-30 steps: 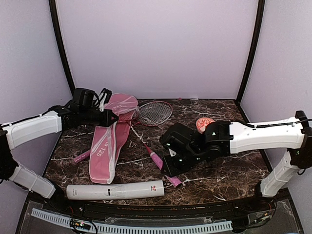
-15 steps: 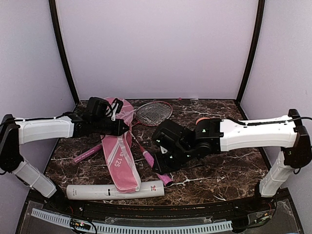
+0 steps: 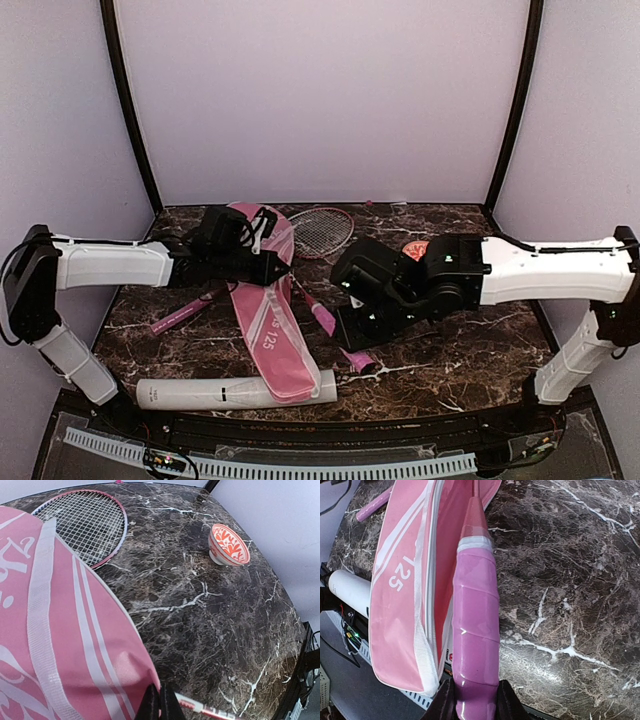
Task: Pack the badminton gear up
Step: Place the racket in the racket bag.
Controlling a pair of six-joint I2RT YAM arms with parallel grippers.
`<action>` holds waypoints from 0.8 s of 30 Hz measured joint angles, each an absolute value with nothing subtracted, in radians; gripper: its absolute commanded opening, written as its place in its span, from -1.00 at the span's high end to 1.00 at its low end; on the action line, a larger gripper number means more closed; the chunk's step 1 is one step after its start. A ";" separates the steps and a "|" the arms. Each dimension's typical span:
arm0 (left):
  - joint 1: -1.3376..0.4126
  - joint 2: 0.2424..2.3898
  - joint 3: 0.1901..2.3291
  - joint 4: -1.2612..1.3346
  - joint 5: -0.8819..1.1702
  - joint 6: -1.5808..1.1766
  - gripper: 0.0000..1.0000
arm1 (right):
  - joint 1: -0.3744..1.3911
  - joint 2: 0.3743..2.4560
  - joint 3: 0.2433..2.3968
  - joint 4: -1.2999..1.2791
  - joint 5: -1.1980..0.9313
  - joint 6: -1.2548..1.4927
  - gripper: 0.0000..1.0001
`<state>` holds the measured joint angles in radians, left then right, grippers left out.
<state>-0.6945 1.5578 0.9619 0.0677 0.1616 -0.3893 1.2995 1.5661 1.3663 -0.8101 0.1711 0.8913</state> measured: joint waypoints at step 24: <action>-0.748 1.720 0.943 0.179 0.136 -0.423 1.00 | 1.286 1.705 1.284 -0.721 0.202 0.912 1.00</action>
